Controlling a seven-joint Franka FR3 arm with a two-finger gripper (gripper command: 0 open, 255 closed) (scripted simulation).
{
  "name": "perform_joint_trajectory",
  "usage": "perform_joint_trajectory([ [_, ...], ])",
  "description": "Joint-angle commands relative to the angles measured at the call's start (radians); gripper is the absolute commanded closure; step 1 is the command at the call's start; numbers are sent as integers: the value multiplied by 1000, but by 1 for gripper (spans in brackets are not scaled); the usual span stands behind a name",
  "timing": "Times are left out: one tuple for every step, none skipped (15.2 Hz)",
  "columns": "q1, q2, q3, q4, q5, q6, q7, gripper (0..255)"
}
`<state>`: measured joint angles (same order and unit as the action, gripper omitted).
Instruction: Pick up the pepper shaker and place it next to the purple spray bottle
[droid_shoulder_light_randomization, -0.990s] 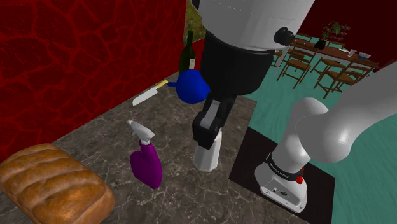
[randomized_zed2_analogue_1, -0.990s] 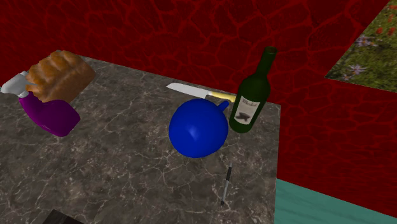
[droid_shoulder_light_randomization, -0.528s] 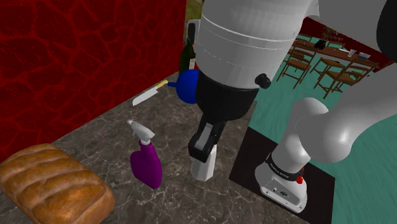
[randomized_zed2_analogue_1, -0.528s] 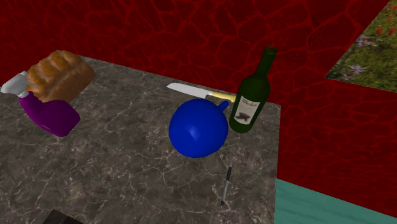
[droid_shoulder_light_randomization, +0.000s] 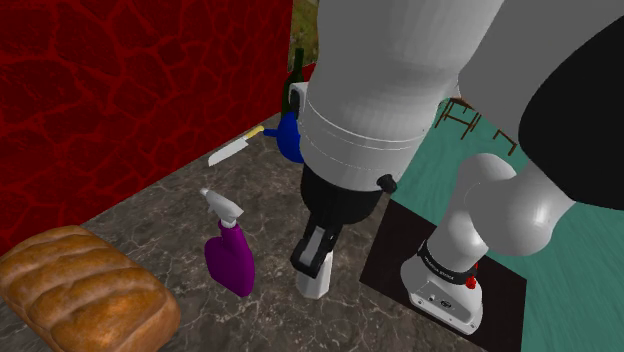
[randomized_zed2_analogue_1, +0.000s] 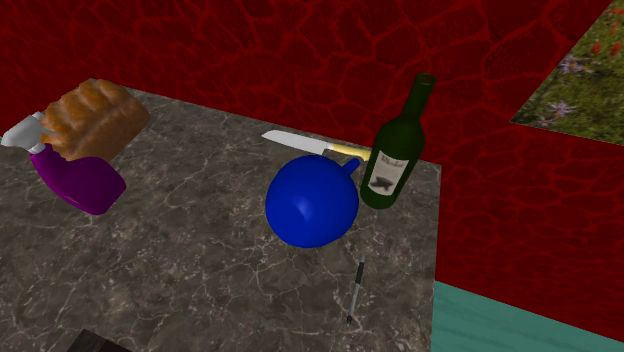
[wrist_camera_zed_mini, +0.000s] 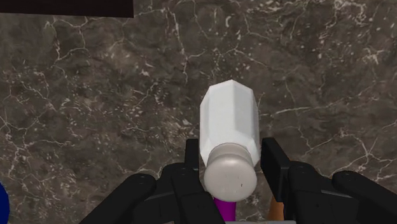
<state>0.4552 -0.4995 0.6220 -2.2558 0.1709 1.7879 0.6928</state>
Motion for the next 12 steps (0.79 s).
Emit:
perform_joint_trajectory([
  [1,3,7,-22,3,25,4,255],
  [2,5,10,-33,4,39,5,255],
  [2,7,14,-45,5,53,7,255],
  [2,9,17,-56,6,66,8,255],
  [2,12,21,-68,7,80,10,255],
  [3,15,24,-79,7,94,11,255],
  [3,18,28,-89,8,108,13,255],
  [2,22,32,-100,9,122,15,255],
  [2,26,36,-111,9,136,16,255],
  [2,30,40,-121,9,150,18,255],
  [1,34,44,-131,10,165,20,255],
  [1,39,48,-141,10,179,23,255],
])
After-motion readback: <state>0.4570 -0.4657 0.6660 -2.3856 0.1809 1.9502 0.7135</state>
